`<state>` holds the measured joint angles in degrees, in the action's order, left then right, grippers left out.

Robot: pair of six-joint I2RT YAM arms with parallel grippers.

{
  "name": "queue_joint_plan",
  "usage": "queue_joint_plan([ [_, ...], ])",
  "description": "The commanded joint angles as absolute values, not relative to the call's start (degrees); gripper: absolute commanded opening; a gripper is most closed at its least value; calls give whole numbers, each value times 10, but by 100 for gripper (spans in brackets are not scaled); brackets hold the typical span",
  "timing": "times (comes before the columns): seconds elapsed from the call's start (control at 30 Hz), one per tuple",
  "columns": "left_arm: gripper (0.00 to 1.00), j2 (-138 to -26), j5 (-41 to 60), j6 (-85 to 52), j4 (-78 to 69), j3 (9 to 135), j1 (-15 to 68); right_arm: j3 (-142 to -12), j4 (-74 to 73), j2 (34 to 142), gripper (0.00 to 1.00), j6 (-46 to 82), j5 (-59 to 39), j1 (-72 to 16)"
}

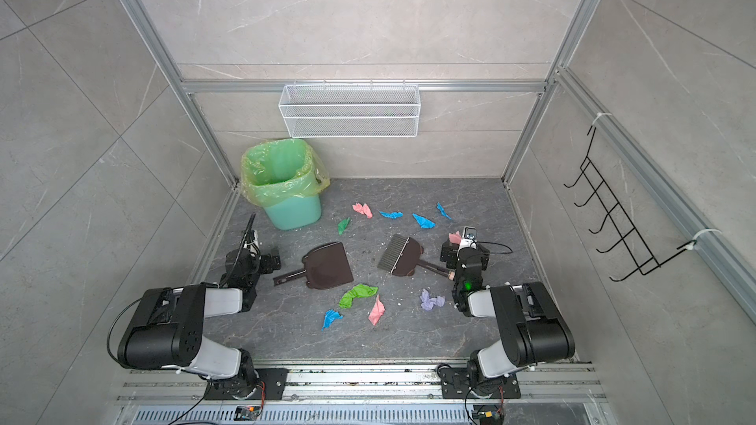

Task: Sweep away the paper scraps from the table
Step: 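Reach the left gripper across toward the brown brush handle while the right arm rises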

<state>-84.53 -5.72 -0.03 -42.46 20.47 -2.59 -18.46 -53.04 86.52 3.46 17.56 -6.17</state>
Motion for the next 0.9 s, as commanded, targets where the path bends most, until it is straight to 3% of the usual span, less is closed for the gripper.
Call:
queue_joint_plan([
  [0.0, 100, -772, -62, -9, -364, 235, -24, -193, -528, 854, 99, 40, 185, -60],
  [0.23, 100, -655, -82, -33, -234, 266, -5, -190, -525, 839, 100, 34, 182, -61],
  [0.6, 98, -620, -97, 17, -47, 384, 108, -322, -189, 705, 99, 76, 208, -65],
  [0.87, 93, -685, 22, 103, 158, 542, 197, -414, 37, 654, 100, 152, 177, -66],
])
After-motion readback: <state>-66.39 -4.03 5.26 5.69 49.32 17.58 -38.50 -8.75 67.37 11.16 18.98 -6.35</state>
